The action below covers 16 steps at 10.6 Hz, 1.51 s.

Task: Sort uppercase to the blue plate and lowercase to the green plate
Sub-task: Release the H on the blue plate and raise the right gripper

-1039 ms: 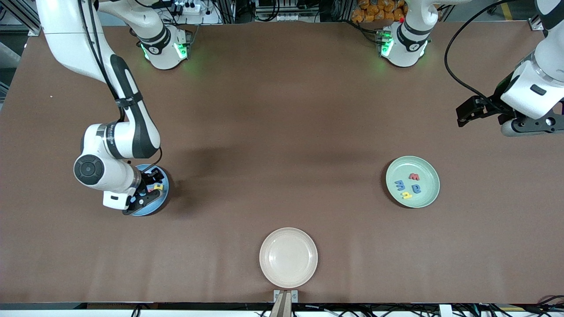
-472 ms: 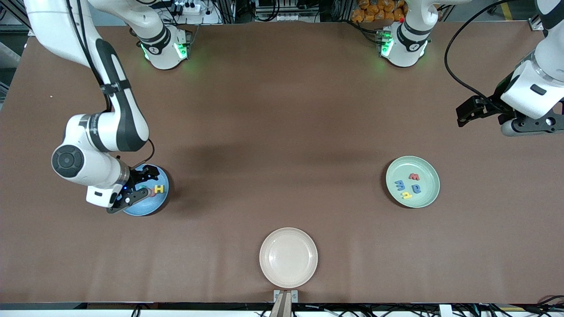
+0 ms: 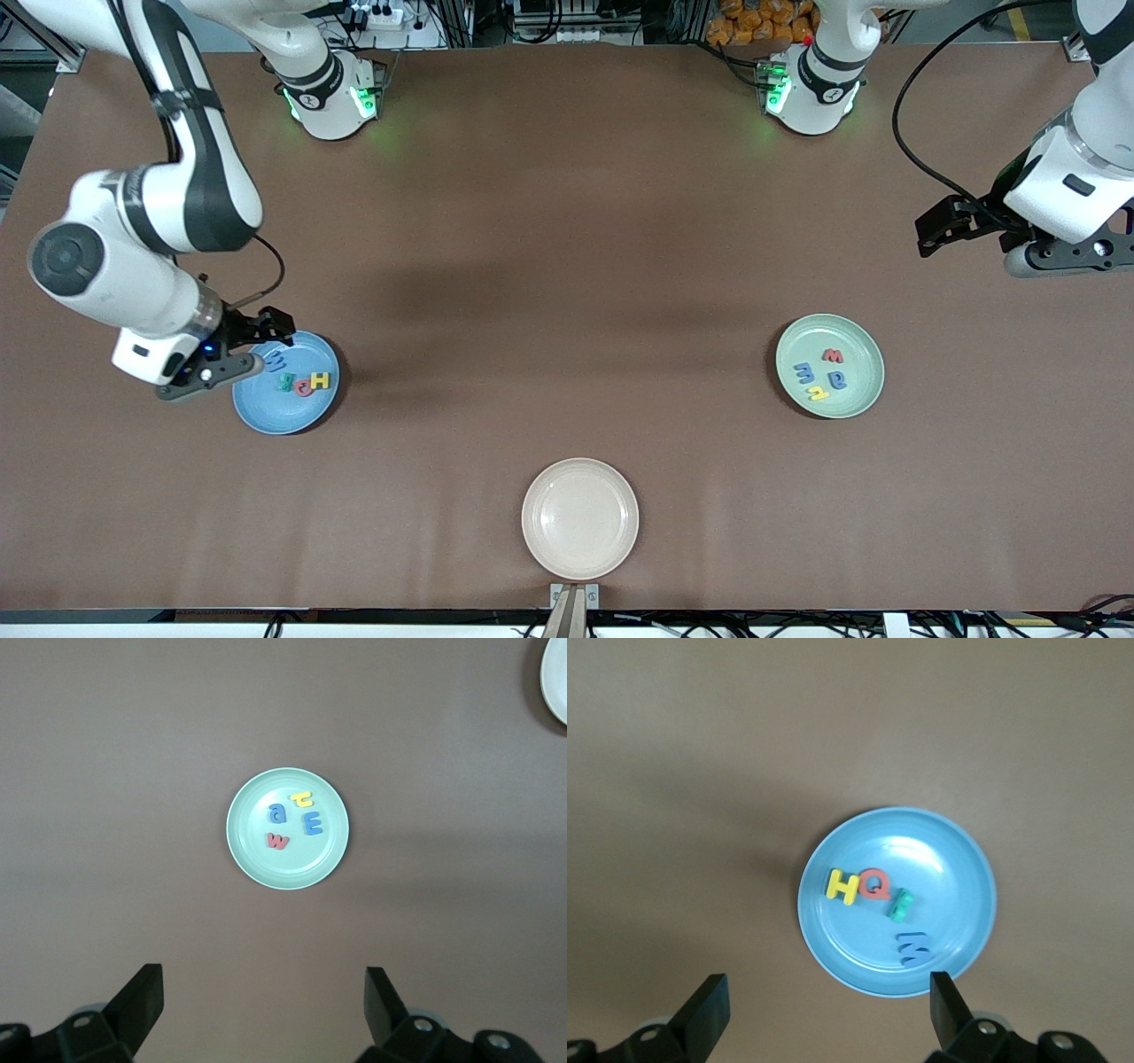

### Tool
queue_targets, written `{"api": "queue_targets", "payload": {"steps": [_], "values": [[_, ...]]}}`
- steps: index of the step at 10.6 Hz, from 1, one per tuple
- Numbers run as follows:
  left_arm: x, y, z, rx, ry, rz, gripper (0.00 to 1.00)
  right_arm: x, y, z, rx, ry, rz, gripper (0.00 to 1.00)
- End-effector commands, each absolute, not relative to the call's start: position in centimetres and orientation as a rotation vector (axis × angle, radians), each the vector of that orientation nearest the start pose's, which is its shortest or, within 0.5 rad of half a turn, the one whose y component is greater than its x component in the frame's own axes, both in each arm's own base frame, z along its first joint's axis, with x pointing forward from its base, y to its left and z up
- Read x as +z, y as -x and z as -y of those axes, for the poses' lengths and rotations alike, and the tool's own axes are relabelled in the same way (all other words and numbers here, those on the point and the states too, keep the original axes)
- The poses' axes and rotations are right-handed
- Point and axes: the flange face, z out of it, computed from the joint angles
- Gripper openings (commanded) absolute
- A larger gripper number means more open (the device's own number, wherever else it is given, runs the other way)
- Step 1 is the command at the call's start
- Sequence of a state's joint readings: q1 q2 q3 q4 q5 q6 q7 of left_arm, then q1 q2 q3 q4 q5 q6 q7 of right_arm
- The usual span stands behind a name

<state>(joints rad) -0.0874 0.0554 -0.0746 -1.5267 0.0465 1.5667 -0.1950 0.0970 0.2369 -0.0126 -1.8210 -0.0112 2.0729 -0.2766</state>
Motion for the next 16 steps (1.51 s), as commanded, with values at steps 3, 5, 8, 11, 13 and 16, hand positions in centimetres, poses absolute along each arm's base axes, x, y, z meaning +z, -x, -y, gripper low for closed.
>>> {"api": "queue_targets", "payload": {"steps": [3, 5, 8, 11, 13, 16], "values": [[61.8, -56.5, 8.6, 0.013, 3.116, 0.019, 1.00, 49.5, -60.7, -3.9, -0.176, 3.120, 0.543, 1.00], [61.8, -56.5, 8.4, 0.012, 3.113, 0.022, 1.00, 52.4, -60.2, -3.4, -0.169, 3.128, 0.502, 1.00], [61.9, -56.5, 8.4, 0.007, 3.112, 0.020, 1.00, 58.2, -59.6, -2.6, -0.130, 3.153, 0.270, 1.00], [62.6, -56.5, 9.0, -0.017, 3.115, 0.008, 1.00, 62.8, -58.2, -0.8, -0.080, 3.165, 0.115, 1.00], [62.7, -56.5, 9.1, -0.019, 3.115, 0.010, 1.00, 64.7, -57.1, 0.4, -0.083, 3.115, 0.050, 1.00], [63.4, -56.4, 8.7, -0.038, 3.117, 0.021, 1.00, 66.2, -56.8, 2.2, -0.113, 3.054, -0.024, 1.00]]}}
